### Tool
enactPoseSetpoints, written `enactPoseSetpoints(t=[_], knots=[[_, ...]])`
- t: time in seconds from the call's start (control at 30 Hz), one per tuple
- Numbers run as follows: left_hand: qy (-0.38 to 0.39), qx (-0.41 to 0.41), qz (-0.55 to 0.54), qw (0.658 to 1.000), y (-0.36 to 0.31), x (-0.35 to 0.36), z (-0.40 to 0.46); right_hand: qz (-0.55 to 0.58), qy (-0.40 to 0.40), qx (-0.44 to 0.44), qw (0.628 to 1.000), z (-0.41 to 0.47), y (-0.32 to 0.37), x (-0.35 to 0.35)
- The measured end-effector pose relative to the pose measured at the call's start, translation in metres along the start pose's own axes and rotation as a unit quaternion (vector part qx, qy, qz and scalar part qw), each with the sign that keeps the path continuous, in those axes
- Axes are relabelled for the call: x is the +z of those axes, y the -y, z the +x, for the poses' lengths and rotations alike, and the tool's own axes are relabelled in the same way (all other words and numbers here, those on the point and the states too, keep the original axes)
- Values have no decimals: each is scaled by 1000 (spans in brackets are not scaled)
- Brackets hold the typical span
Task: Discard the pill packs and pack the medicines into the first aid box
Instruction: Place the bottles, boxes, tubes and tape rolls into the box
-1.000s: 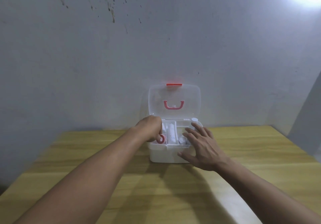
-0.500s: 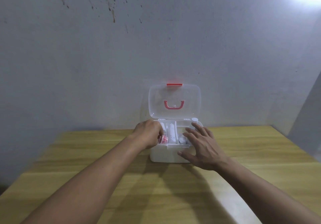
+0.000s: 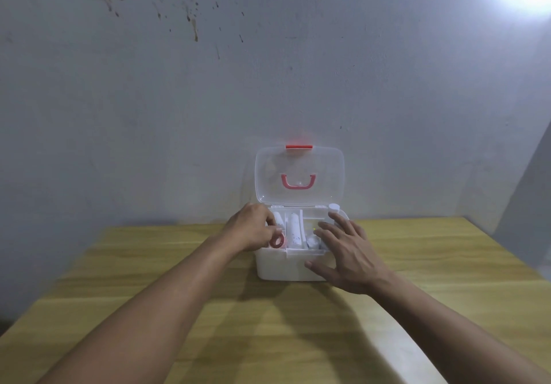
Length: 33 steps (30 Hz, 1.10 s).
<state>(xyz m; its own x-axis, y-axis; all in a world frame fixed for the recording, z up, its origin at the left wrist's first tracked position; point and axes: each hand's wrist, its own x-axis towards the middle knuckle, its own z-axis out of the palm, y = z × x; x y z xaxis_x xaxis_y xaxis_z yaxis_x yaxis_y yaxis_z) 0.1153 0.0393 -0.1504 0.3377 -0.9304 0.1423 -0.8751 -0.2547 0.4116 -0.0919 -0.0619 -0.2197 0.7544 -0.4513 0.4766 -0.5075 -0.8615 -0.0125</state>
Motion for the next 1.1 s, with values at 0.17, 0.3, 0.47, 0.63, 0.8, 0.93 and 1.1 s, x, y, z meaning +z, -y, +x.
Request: enactPoseSetpoints(t=[0.17, 0.3, 0.47, 0.63, 0.8, 0.93, 1.1], knots=[[-35, -32, 36, 998, 0, 5, 2, 4, -1, 2, 1000, -1, 0, -1], [-67, -8, -17, 998, 4, 15, -3, 1, 1, 1, 1000, -1, 0, -1], [22, -4, -11, 1000, 10, 24, -2, 4, 3, 0, 1000, -1, 1, -3], [149, -34, 102, 983, 12, 24, -2, 14, -2, -2, 1000, -1, 0, -1], [129, -33, 109, 985, 8, 20, 2, 12, -14, -10, 1000, -2, -5, -2], [1, -32, 47, 998, 8, 4, 26, 21, -13, 4, 1000, -5, -9, -4], [-60, -5, 12, 998, -5, -30, 69, 58, 12, 26, 998, -7, -18, -2]])
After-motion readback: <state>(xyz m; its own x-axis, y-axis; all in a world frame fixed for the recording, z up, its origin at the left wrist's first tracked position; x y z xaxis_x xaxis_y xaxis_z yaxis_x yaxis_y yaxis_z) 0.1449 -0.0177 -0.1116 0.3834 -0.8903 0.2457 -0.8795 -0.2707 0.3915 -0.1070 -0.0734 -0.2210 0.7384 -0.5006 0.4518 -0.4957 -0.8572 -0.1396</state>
